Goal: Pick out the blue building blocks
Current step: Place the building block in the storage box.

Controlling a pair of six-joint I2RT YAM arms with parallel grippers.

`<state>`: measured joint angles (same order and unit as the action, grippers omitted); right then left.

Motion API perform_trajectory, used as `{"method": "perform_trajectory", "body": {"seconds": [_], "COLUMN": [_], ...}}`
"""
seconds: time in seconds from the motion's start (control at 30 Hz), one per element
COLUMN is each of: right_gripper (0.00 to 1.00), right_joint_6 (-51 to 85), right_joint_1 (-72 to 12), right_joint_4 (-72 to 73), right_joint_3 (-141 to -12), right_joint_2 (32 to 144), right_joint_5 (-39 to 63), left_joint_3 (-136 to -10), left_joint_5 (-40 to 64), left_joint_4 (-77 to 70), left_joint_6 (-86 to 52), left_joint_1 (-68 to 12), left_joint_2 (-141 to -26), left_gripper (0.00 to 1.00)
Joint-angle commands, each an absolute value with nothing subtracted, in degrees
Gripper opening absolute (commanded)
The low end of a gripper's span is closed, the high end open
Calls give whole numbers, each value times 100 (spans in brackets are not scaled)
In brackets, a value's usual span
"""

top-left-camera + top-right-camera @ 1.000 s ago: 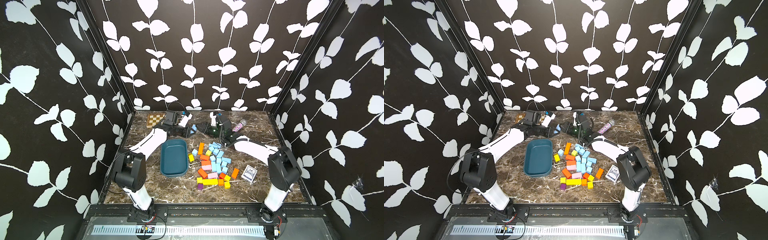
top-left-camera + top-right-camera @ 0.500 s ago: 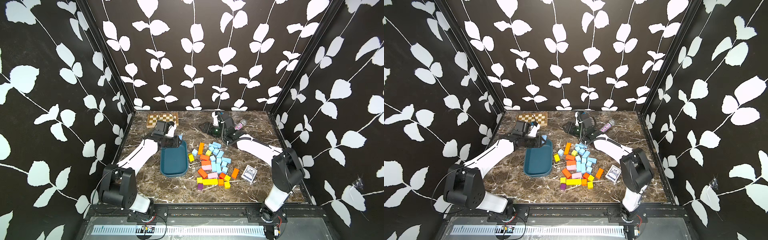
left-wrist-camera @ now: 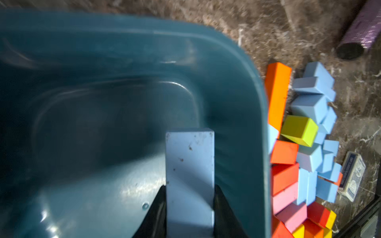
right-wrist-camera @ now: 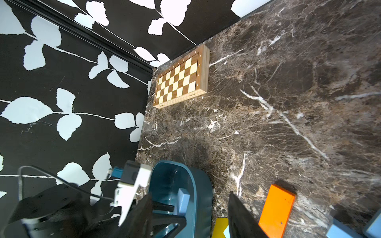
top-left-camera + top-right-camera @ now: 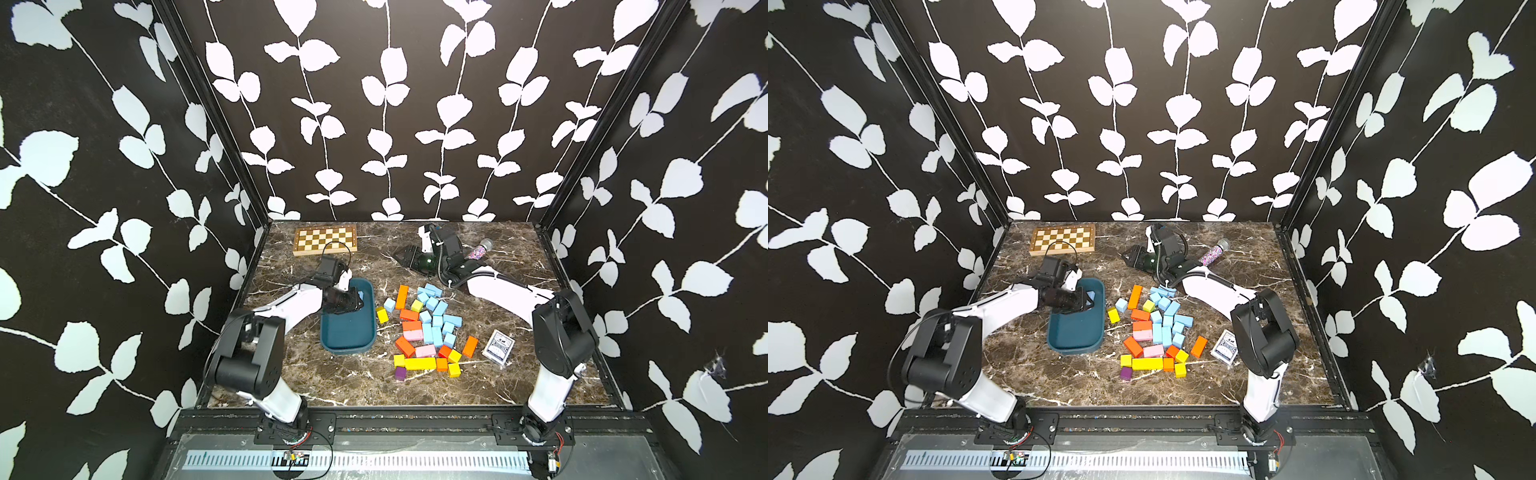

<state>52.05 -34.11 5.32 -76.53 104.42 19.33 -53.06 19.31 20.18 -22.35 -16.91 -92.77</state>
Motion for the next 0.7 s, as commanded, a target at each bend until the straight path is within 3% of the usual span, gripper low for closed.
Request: {"method": "perform_trajectory", "body": {"seconds": [0.0, 0.27, 0.47, 0.67], "right_gripper": [57, 57, 56, 56], "right_joint_6": [5286, 5334, 5381, 5361], "right_joint_1": [-3393, -3396, -3394, -3395], "right_joint_4": [799, 900, 949, 951], "right_joint_3": [-7552, -7559, -7340, -7362], "right_joint_2": [10352, 10509, 10491, 10527], "right_joint_5": [1897, 1955, 1955, 1992], "left_joint_3": [-5339, -5740, -5801, -5832], "left_joint_5": [2008, 2006, 1954, 1923], "left_joint_4": [1713, 1591, 1684, 1743], "left_joint_6": [-2280, -2090, -2092, -2058], "left_joint_1": [-1801, -1863, -1907, -1907], "left_joint_2": [-9343, -9844, -9978, -9942], "left_gripper": [12, 17, 36, 46]}}
